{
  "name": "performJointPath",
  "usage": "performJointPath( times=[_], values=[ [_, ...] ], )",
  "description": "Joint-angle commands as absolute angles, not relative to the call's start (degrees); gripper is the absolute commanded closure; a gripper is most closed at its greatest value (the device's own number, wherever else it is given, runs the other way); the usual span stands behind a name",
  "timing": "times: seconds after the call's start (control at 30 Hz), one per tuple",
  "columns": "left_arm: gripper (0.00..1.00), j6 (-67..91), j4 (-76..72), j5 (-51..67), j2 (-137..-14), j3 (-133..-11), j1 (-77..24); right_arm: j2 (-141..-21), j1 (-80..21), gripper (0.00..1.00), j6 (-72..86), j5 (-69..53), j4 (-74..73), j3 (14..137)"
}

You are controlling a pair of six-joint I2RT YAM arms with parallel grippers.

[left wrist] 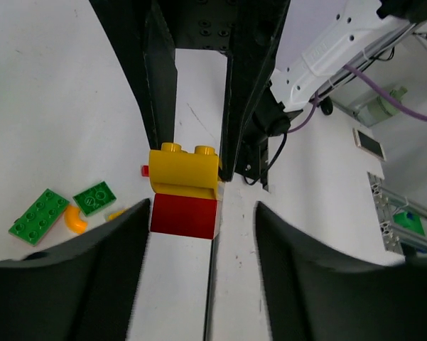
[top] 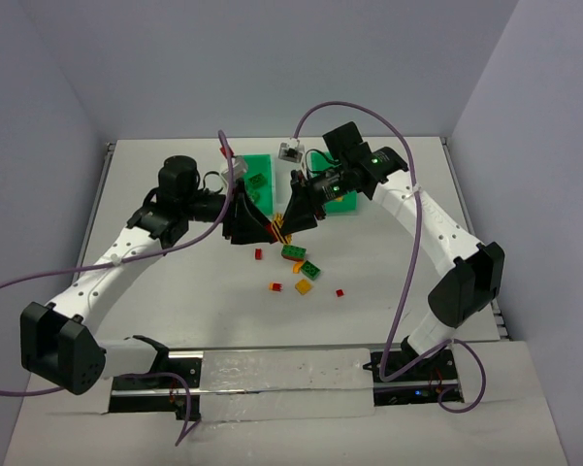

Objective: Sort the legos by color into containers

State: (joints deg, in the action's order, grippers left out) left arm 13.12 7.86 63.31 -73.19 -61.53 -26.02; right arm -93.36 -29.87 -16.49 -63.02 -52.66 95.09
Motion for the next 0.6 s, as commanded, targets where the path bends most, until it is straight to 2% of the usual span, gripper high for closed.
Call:
performJointPath(
  times=[0.0,0.03,0.2,0.33,0.57],
  values=[
    [0.5,12.1,6.6,65.9,-73.1,-60.7,-26.3,-91.6,-30.1,1.0,-17.2,-65.0,-51.8,94.5],
    [0.51,11.9,6.6,65.8,-73.0,-60.6,-26.3,-91.5,-30.1,1.0,-17.2,-65.1,-51.9,94.5],
    [0.72,8.9,9.8,65.3,-73.7,-60.8,-26.3,-90.9,-29.1,1.0,-17.4,-65.7,-52.1,94.4],
    [0.98,6.6,11.8,64.3,-74.4,-61.1,-25.5,-90.4,-27.3,1.0,-17.7,-66.4,-52.6,94.3],
    [1.0,0.4,16.1,61.9,-75.2,-60.0,-22.3,-90.9,-20.3,1.0,-22.3,-64.7,-56.2,94.5]
  ],
)
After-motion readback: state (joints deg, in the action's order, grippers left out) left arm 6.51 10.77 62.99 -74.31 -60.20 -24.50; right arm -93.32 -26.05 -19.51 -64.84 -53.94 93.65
